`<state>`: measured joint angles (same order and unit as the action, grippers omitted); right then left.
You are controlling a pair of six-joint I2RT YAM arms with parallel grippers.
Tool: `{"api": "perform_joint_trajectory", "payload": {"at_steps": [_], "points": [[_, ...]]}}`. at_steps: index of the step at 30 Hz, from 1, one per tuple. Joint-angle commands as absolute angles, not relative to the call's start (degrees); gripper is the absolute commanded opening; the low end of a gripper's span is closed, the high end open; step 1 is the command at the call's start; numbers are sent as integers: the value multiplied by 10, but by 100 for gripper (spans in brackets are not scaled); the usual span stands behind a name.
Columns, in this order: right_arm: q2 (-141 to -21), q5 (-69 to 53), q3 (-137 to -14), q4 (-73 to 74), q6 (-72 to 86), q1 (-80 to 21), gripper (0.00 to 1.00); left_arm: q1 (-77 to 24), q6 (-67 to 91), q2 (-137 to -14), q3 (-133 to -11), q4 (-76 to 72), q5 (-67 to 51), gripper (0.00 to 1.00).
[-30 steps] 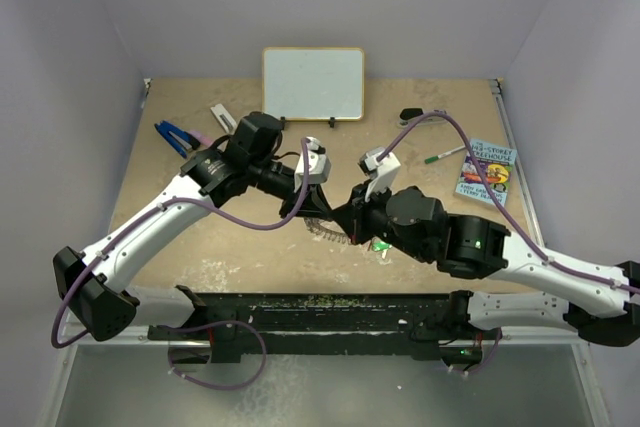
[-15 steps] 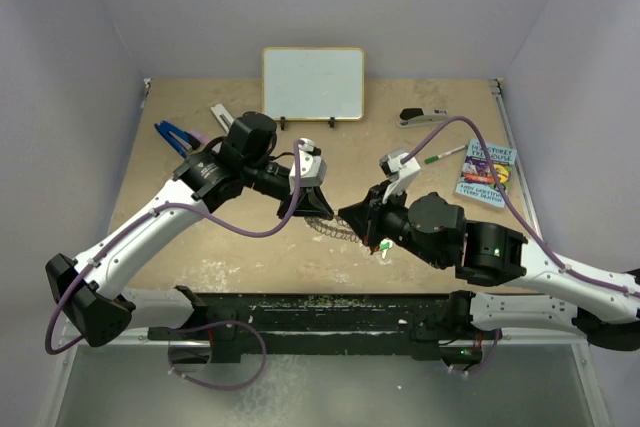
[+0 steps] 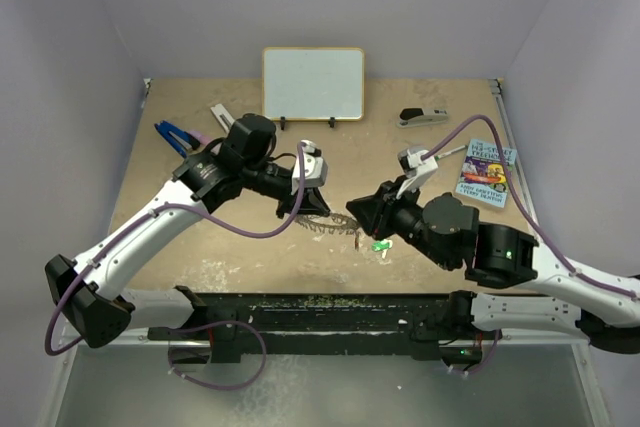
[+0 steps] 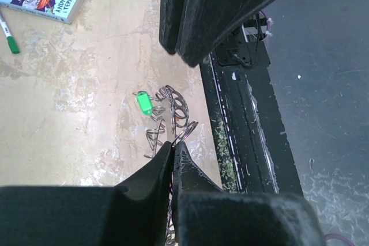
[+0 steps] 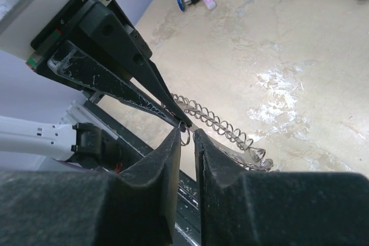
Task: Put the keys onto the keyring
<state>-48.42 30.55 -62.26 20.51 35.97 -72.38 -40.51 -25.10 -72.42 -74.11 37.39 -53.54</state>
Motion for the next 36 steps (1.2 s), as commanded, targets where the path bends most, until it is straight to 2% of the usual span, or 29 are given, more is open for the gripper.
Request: {"api": "perform_joint_trajectory", "payload": {"at_steps": [1,8,14,17,24,30,36], "points": [[-461,337,-618,201,392,-724,22,-402,-262,-699,-735,349,-531,4],[-463,376,-614,267,459,-724,23,-401,-293,-651,-690,303,-482,4],[-464,385,-604,298,496,-724,27,-401,-334,-560,-592,167,-417,4],[-470,377,-596,312,504,-723,32,-402,-367,-548,-575,144,-399,4],[-510,337,-589,366,529,-691,50,-402,-421,-492,-467,-36,-331,4],[-503,269,-557,341,505,-600,48,-402,-427,-481,-443,-85,-316,4],[-495,258,-547,325,488,-564,46,-402,-407,-443,-405,-155,-318,4]]}}
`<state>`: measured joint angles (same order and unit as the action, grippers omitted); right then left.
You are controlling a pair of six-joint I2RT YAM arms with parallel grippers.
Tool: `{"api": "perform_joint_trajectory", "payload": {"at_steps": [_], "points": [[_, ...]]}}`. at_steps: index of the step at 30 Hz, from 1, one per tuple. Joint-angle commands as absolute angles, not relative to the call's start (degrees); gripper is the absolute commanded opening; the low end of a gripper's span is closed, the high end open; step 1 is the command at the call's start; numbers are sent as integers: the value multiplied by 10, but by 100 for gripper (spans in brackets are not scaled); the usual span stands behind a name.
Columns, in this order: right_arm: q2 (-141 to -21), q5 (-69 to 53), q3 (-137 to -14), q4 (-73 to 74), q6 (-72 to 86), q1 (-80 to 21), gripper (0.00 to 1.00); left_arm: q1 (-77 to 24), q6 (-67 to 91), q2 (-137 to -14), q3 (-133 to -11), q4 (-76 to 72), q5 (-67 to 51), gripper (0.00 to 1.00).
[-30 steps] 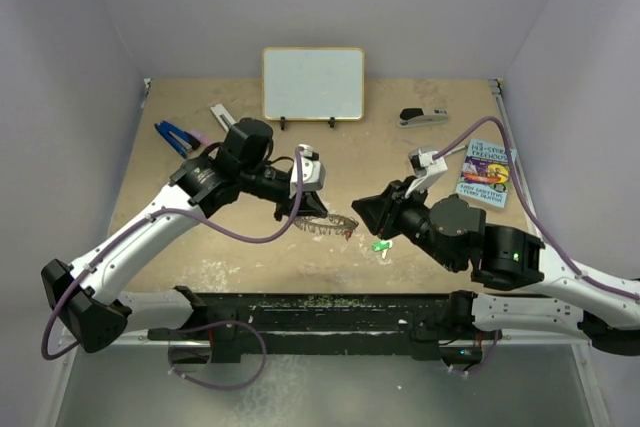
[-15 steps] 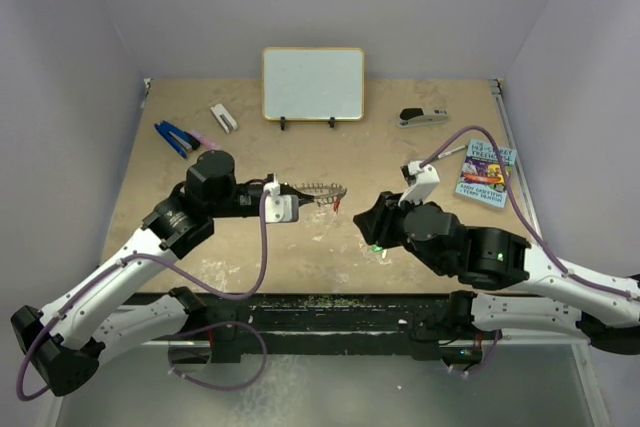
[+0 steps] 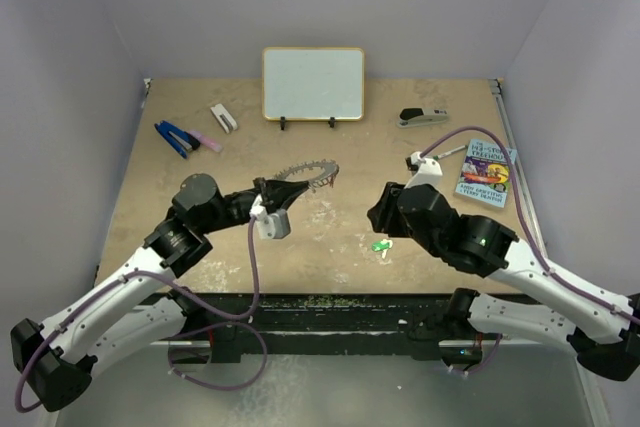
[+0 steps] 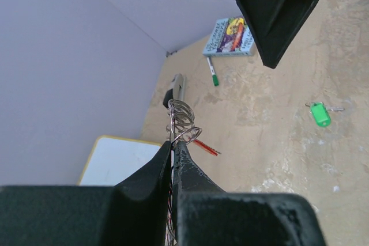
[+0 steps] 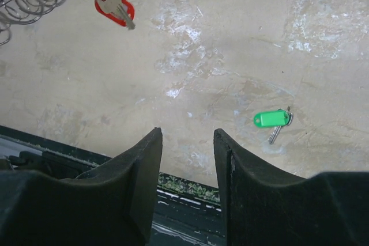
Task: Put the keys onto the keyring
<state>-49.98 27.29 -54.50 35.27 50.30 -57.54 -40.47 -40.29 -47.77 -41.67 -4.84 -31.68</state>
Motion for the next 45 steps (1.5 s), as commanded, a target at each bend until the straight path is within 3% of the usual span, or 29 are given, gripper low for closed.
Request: {"api": "perform_joint_trajectory", "payload": {"at_steps": [1,18,25,32,45], "points": [[-498,257,-546,321,487,-563,46,-402,-405,-439,-398,-161,-319,4],[-538,224,-529,332,490,-536,55,-402,-373,-419,-369,-198,-320,4],[-615,175,-485,379,543,-507,51,-402,-335,-460,-410,-86,-257,4],[-648,209,-453,390,588,-495,50,-402,-329,-461,-410,-45,-254,4],[-751,263,-472,384,568,-447,42,-402,-317,-464,-400,-57,-252,4]]}}
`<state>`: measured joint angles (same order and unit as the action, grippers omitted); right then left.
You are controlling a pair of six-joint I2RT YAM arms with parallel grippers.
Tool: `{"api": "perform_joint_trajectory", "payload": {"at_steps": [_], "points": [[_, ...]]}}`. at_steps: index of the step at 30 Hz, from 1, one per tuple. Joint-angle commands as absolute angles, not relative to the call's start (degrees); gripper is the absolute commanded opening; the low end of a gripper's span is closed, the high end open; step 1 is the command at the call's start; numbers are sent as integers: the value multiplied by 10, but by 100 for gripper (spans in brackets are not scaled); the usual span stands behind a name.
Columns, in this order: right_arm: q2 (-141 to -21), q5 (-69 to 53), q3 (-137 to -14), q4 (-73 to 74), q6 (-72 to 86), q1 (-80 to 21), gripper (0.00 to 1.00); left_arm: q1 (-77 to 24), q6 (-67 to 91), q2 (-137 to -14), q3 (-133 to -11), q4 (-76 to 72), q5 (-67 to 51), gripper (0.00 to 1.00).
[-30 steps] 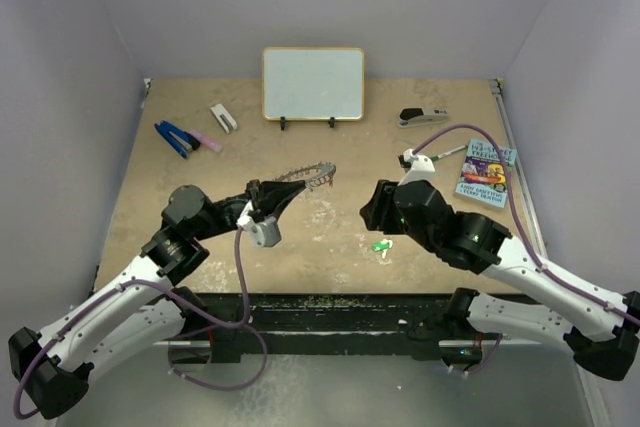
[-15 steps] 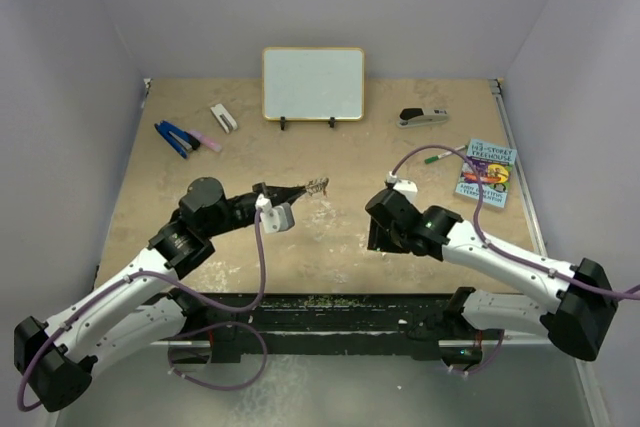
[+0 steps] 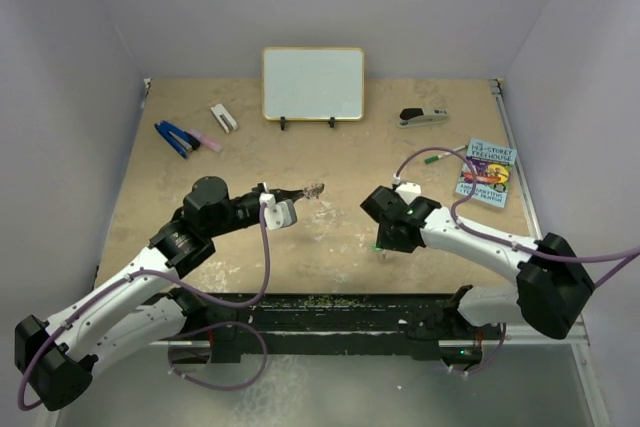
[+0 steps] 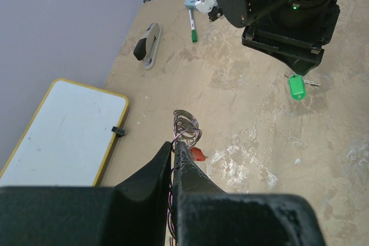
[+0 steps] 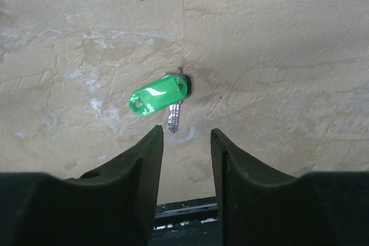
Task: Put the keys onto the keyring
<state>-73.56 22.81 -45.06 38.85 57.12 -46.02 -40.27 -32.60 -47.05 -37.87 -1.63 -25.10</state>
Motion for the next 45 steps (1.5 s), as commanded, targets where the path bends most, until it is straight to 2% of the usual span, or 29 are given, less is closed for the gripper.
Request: {"api": "perform_joint_trajectory", "payload": {"at_steps": [1,8,18,38,45], "points": [[-754,263,-472,377,565,-443,41,-402,-317,-463,-400,-58,-251,4],[-761,267,-466,346,547,-427,29,-402,-311,-460,-400,-58,-250,4],[-798,243,-453,303,531,-417,32,-402,-309,-462,-396,-82,-246,4],[-830,227,-434,281,524,-409,28,-402,-306,-465,-395,-93,-242,4],[-831,227,-437,286,524,-408,20,-402,-303,-467,-394,-99,-243,4]]}}
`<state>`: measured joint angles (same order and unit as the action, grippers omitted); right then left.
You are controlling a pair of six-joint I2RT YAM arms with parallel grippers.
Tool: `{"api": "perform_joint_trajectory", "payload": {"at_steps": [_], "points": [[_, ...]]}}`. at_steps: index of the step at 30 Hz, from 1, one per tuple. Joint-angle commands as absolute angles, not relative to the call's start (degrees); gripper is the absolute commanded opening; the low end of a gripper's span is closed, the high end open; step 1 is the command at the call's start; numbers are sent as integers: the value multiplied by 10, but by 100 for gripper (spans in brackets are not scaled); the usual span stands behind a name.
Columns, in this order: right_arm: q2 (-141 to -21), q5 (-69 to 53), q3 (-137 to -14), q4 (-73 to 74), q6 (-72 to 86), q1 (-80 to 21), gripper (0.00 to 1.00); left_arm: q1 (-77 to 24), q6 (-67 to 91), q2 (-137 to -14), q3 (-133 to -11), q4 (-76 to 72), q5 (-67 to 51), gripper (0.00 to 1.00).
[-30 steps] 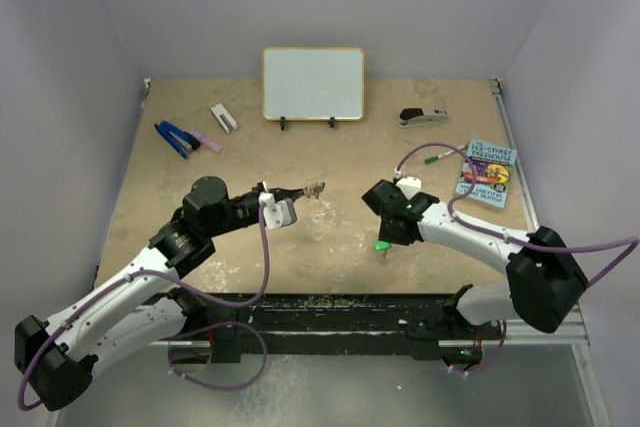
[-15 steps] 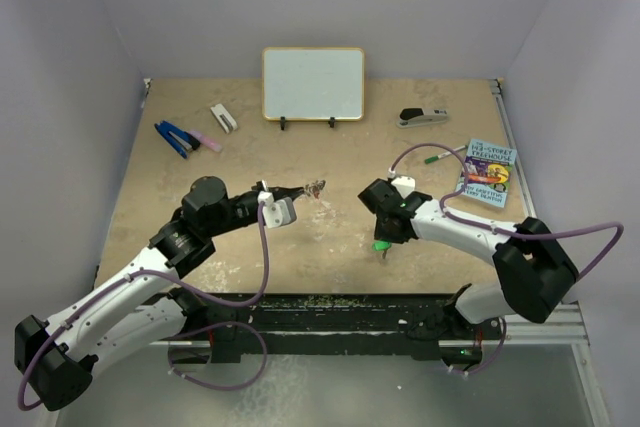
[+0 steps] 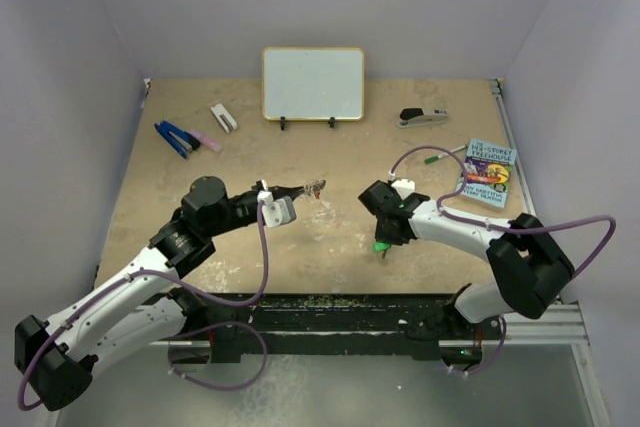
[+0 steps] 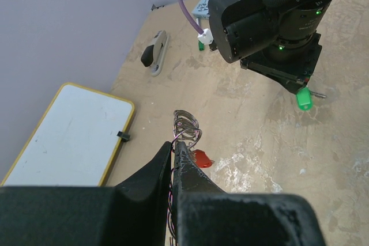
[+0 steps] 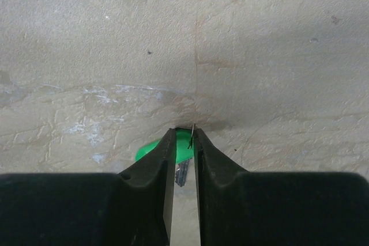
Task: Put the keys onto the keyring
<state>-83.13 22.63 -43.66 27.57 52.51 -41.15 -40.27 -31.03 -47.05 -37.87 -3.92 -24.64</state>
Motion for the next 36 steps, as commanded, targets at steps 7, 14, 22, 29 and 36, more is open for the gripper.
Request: {"api": "perform_joint_trajectory", "payload": {"at_steps": [7,14,22,29,36], "points": [[-823,229,-437,298,524,-408,10,-402,-302,-469,-390,-111,-243,4],[-801,225,-436,312,516,-408,1,-402,-298,-472,-389,-121,-243,4],[-750,237,-448,344,489,-409,0,-402,-291,-478,-384,-141,-243,4],[-567,116,-401,180,387,-410,0,-402,-237,-484,-399,-144,-244,4],[-433,-17,-387,84,305,-410,0,-401,-188,-482,-381,-157,-243,4]]}}
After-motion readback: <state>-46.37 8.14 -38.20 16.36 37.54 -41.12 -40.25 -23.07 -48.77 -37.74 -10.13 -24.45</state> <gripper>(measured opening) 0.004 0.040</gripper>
